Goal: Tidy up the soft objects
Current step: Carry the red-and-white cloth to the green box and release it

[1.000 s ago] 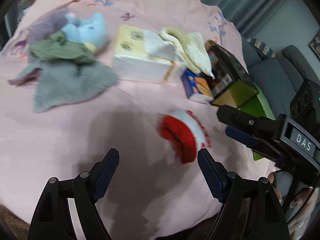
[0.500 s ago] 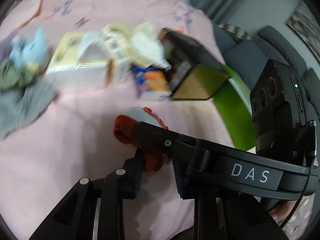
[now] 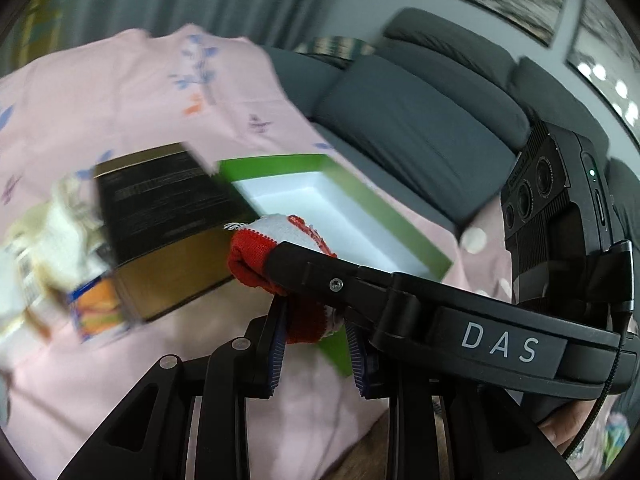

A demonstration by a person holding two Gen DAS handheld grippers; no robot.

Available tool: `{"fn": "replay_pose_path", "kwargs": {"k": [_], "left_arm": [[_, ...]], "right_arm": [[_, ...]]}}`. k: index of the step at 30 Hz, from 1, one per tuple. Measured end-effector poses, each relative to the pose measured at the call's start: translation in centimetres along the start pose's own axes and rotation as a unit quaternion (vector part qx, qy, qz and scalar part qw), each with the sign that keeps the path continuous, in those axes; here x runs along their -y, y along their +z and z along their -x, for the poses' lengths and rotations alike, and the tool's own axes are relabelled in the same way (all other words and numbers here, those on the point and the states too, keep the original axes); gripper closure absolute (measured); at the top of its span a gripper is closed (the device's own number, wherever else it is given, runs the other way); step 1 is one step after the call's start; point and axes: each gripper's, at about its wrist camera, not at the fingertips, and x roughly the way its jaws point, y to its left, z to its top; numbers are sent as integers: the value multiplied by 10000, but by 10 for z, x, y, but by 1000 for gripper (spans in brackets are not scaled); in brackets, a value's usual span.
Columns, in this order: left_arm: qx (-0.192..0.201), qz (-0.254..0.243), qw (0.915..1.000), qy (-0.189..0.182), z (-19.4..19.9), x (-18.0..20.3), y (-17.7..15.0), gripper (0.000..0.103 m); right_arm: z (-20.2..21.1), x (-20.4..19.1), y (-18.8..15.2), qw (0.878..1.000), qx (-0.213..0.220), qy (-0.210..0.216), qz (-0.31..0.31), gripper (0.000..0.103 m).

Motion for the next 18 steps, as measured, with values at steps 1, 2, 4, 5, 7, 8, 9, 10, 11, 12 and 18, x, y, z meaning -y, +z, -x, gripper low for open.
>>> {"fn": "replay_pose_path", "kwargs": {"k": [1, 2, 4, 5, 7, 8, 9, 10, 11, 12, 18], "left_arm": [[-50, -45, 9999, -76, -9, 4, 4, 75], [-137, -104, 9996, -219, -21, 10, 7, 75], [-258, -194, 9987, -404, -37, 18, 10, 75], [-325, -237, 9980, -478, -46, 22, 12, 75], [-438, -286, 9972, -528, -60, 30, 12, 75], [-502, -285, 9969, -536, -67, 32, 13, 75], [-563, -286, 9965, -546, -72, 34, 14, 75], [-600, -270, 9963, -552, -76, 34, 14, 75], [-621, -264, 9962, -551, -78, 36, 13, 75], [-650, -259, 9962, -529, -80, 36, 12, 75], [-706, -248, 9967, -324, -80, 36, 7, 71]], "right_arm": [[3, 8, 3, 9999, 57, -62, -78, 59], [6, 14, 6, 9997, 105, -133, -166, 59], [13, 34, 10, 9981, 235, -416, -387, 59], [15, 39, 11, 9975, 272, -483, -435, 59], [18, 57, 11, 9958, 321, -585, -628, 59], [19, 63, 11, 9951, 331, -608, -711, 59], [20, 70, 11, 9942, 331, -632, -800, 59], [19, 76, 11, 9934, 336, -667, -868, 58], [21, 80, 12, 9931, 354, -682, -885, 58], [22, 83, 11, 9927, 367, -721, -899, 58], [24, 77, 9, 9926, 505, -894, -641, 29]]}}
